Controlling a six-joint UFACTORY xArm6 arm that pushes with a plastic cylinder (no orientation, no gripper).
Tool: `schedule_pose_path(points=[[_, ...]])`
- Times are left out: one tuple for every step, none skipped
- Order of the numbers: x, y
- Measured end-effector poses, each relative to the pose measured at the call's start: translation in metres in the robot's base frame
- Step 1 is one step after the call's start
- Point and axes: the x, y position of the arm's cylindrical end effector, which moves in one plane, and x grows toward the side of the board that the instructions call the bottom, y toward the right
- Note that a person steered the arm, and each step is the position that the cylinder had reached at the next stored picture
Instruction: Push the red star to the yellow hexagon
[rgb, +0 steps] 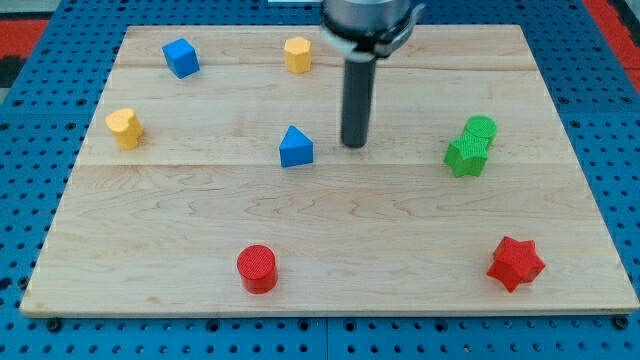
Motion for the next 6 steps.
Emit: schedule_pose_path(points=[[0.039,-0.026],[0.039,-0.026],[0.039,-0.019],[0.062,0.018],[0.097,0.031],[0.133,0.015]])
